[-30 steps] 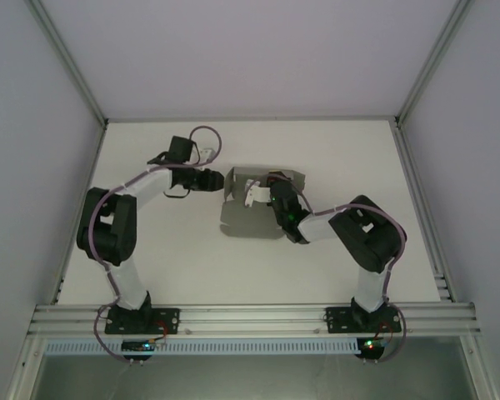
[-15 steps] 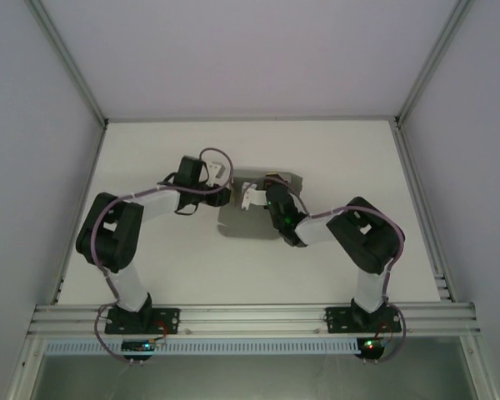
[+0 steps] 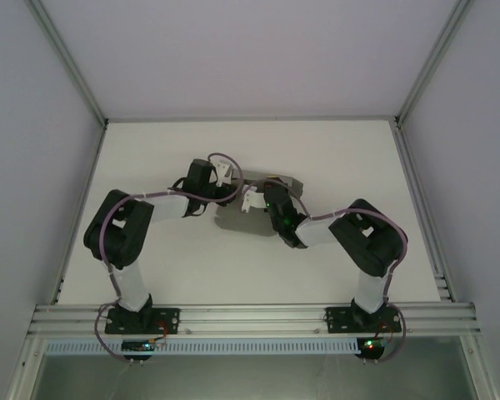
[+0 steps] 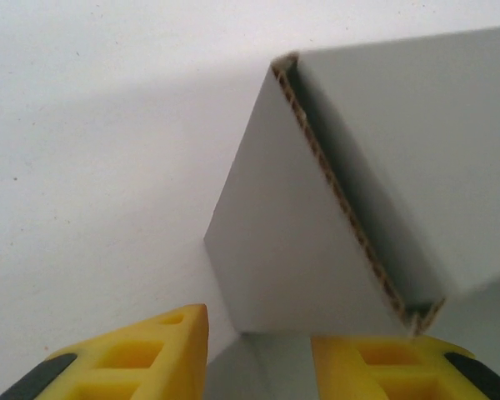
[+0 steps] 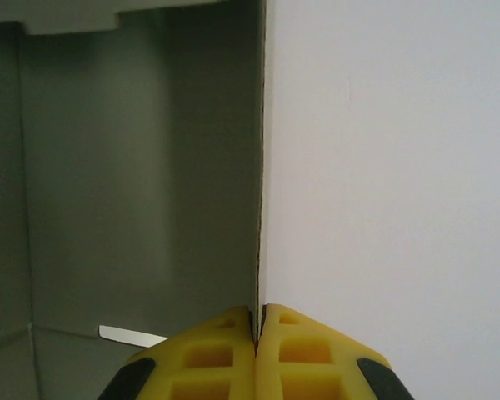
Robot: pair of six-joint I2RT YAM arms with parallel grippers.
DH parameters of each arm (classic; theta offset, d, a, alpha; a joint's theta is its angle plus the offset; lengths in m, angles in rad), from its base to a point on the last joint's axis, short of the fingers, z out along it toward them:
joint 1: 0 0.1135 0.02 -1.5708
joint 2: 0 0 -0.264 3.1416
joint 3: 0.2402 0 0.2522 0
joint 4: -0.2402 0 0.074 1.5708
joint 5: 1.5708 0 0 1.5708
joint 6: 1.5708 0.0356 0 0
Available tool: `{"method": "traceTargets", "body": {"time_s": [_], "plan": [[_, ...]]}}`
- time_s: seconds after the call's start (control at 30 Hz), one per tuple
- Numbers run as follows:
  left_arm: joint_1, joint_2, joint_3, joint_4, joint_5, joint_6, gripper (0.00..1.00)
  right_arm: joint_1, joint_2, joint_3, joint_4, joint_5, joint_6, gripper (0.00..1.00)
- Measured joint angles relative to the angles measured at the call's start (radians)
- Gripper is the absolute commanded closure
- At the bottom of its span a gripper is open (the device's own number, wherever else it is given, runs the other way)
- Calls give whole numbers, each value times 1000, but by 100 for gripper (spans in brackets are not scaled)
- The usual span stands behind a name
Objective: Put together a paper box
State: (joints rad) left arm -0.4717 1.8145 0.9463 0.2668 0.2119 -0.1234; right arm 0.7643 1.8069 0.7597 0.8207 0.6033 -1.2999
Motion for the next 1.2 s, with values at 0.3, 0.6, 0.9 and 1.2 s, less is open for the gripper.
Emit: {"method": "traceTargets", "body": {"time_s": [0.3,0.6,0.9,1.2], "plan": [[-9,48,45,69,-50,9,83,-2,-16,57,-137,-28,66,100],[-45,87,95,68,-219,17,100,-5,-20,80,-188,-51,125,100],[-111,87,91,67,-418,-69,100,-5,-35,84,-224,-65,172,100],[-109,86,67,101,-406,-85,80,-5,-55,85,-263,-79,198,100]]}}
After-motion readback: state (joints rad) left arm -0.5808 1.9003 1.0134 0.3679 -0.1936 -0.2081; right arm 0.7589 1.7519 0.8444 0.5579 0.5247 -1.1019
